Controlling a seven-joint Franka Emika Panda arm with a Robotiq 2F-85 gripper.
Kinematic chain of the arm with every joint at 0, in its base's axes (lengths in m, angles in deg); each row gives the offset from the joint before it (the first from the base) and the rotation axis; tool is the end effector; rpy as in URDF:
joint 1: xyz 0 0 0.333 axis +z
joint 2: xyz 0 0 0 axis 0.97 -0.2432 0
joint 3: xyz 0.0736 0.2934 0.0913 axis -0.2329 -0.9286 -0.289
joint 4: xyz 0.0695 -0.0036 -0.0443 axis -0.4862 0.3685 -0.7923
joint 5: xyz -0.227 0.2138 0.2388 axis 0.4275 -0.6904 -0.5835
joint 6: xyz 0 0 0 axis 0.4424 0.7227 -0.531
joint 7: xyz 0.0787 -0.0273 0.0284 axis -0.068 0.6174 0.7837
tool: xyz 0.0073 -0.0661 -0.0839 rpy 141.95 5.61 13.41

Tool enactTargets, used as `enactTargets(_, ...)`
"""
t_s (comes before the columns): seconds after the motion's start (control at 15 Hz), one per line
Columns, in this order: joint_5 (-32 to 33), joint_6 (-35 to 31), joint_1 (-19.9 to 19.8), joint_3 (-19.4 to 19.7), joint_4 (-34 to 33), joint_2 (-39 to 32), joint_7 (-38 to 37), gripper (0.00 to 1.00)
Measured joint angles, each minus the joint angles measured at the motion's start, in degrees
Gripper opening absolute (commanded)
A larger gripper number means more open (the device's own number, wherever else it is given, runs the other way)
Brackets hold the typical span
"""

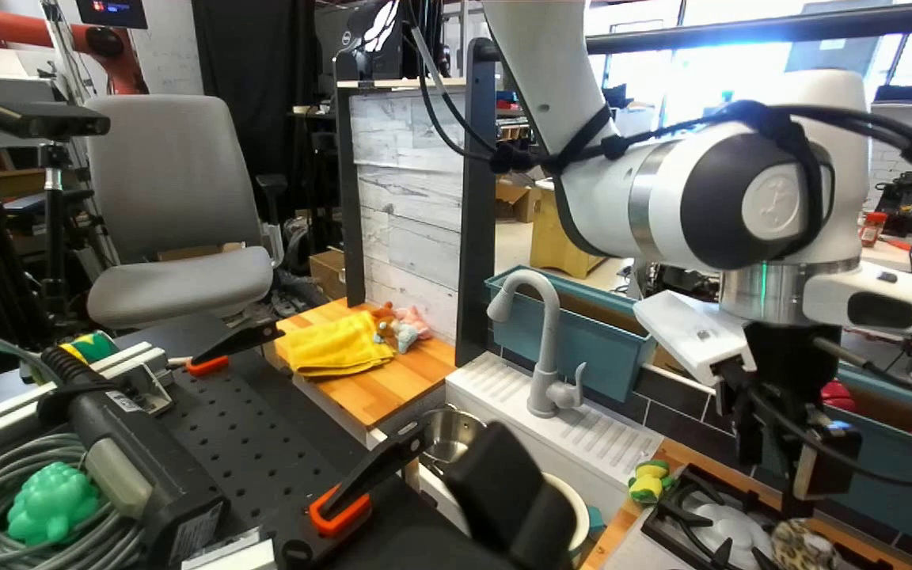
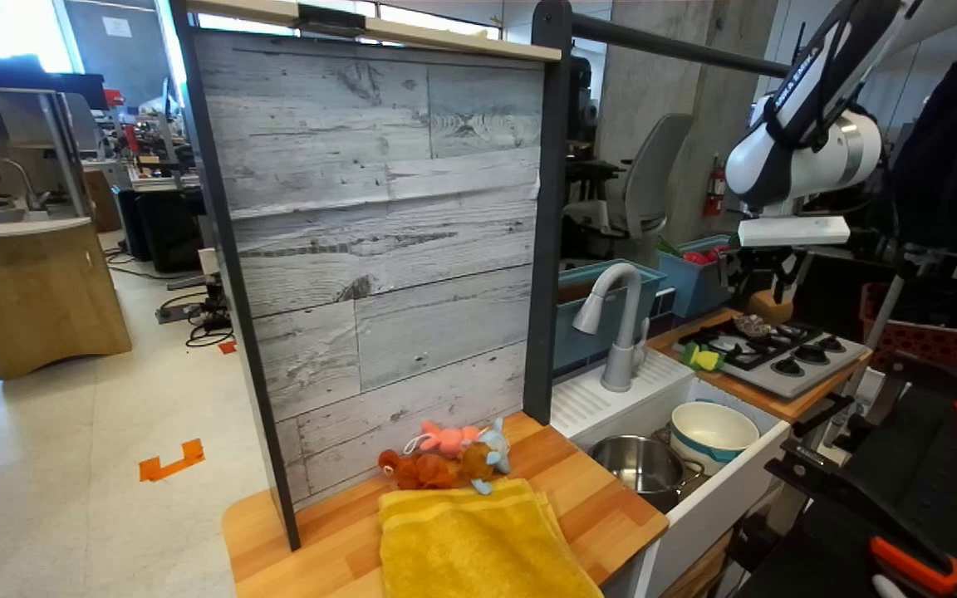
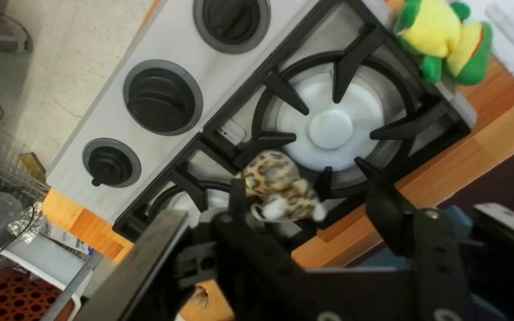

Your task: Wipe the counter with the towel, then remove the plushies from the sink and put some of them on the counter and some on the stove

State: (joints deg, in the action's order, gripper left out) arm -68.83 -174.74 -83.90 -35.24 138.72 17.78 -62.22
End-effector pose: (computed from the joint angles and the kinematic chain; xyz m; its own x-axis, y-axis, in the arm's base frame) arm 0.6045 -0.3042 0.0837 0.6781 -0.7181 0.1563 -0.7344 -0.6544 0.1801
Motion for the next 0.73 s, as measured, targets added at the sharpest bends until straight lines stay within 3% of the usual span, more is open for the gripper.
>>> enactTargets(0.33,8.8,6.4,3.8,0.5,10.0,14.6,8.2,1.00)
enactTargets(0.73,13.6,21.7,3.5,-2.8,18.5,33.4,19.9,1.00)
